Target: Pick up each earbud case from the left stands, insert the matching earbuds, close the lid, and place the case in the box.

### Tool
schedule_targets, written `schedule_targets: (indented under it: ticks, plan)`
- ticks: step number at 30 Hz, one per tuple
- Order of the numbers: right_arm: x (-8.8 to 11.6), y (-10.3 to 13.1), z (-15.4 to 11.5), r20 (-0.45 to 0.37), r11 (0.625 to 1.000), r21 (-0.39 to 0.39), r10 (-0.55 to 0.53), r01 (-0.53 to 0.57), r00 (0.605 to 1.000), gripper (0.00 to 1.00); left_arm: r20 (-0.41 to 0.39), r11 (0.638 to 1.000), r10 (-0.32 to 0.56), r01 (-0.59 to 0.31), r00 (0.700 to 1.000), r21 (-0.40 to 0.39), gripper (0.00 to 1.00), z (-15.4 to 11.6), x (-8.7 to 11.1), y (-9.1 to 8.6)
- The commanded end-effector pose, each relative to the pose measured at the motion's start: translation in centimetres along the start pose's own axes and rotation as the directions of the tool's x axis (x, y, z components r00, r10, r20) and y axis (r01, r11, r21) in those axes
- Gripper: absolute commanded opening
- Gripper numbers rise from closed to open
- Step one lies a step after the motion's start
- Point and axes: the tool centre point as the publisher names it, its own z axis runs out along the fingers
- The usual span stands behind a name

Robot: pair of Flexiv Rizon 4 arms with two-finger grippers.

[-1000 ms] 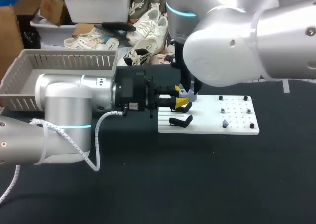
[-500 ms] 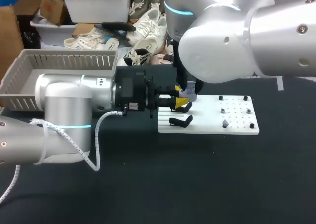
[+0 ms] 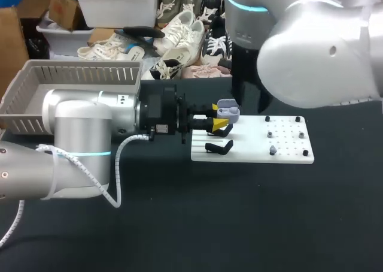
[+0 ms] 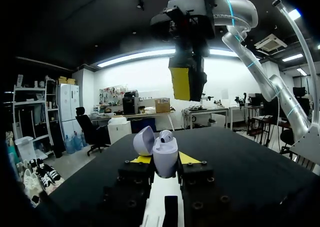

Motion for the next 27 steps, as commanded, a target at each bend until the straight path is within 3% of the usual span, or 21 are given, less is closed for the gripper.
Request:
schedule_targets:
  ticks: [1,13,18,27]
  plan:
    - [0.8,-4.0,0.3,0.051,0.992,-0.125,-0.023,0.029,0.998,0.49,0.001,1.000,0.001,-0.001,1.000,-0.004,0.00,0.1,0.0,-0.1]
    - [0.4,-5.5,2.7,0.015,0.971,-0.126,-0.205,0.205,0.979,0.67,0.001,1.000,0.001,-0.001,1.000,-0.004,0.00,0.1,0.0,-0.1]
    - [-0.5,-6.1,4.9,-0.020,0.980,-0.081,-0.182,0.179,0.983,0.69,0.001,1.000,0.001,-0.001,1.000,-0.004,0.00,0.1,0.0,-0.1]
    - [-0.2,-6.5,8.5,-0.096,0.993,-0.013,-0.120,0.119,0.988,0.53,0.001,1.000,0.001,-0.001,1.000,-0.004,0.00,0.1,0.0,-0.1]
